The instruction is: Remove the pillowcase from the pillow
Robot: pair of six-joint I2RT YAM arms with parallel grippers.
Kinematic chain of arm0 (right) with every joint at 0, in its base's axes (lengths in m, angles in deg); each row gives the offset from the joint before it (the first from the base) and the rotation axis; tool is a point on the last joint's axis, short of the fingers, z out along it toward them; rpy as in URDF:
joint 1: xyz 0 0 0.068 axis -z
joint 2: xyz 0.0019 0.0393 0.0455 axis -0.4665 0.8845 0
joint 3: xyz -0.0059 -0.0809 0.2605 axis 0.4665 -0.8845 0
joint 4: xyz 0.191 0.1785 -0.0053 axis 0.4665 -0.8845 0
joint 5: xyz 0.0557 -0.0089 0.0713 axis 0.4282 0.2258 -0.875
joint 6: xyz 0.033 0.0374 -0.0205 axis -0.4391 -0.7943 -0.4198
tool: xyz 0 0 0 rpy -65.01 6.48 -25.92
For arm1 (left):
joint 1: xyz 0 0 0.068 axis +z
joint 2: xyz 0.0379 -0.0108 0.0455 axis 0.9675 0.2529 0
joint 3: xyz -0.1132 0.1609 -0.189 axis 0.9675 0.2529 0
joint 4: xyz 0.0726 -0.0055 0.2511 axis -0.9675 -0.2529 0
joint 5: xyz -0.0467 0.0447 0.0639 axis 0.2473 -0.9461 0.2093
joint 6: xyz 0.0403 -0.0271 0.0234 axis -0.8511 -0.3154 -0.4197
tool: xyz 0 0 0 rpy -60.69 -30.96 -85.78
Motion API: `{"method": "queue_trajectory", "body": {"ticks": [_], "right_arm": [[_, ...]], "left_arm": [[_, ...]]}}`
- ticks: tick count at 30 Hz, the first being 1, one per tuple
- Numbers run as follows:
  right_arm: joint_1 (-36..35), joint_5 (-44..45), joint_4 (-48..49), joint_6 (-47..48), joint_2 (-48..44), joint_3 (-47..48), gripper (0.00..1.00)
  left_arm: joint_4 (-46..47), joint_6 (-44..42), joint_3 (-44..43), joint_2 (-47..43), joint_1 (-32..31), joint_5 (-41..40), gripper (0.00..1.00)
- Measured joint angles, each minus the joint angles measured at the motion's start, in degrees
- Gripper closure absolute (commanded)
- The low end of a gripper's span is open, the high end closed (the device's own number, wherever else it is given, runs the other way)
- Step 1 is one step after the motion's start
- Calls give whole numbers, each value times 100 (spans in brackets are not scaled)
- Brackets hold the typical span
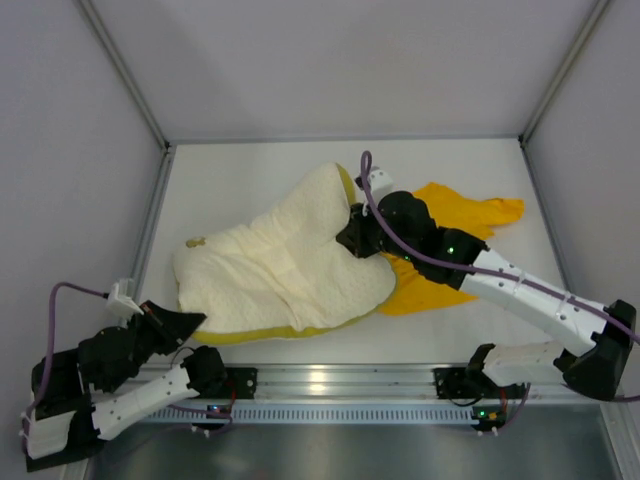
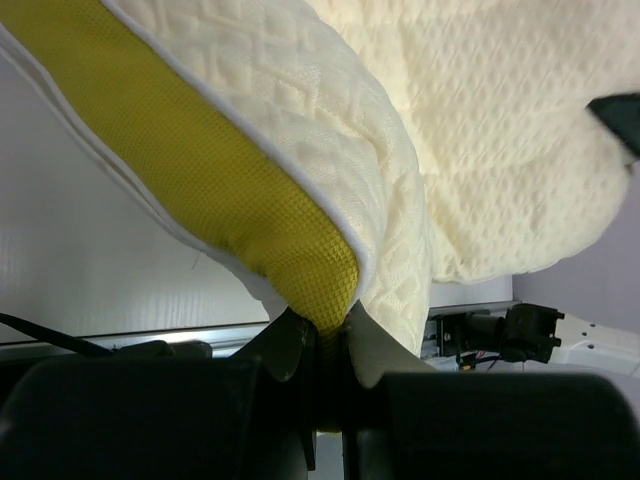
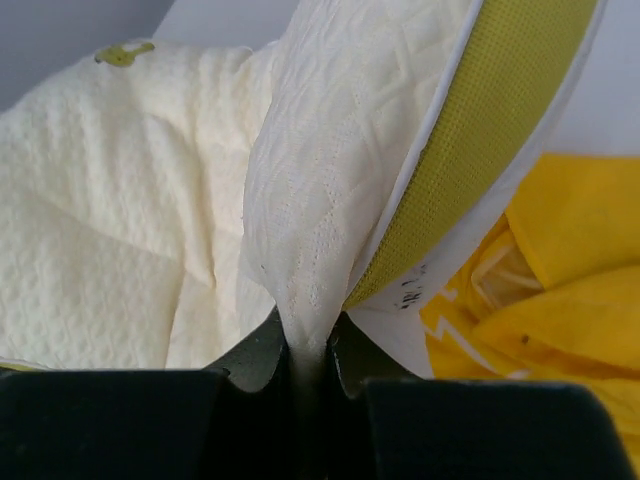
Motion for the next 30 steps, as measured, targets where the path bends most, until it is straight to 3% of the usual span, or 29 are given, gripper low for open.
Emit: {"method": "queue_trajectory", "body": {"ticks": [12, 24, 30], "right_arm": [[787, -863, 251, 1198, 2675, 2662, 100], [1517, -2863, 413, 1220, 6424, 6673, 100], [1665, -3364, 907, 903, 7119, 6874, 100]], "left_arm": [[520, 173, 907, 2, 0, 400, 100], [1939, 319, 2039, 424, 2, 417, 100], [3023, 391, 2806, 1067, 7, 422, 100]]}}
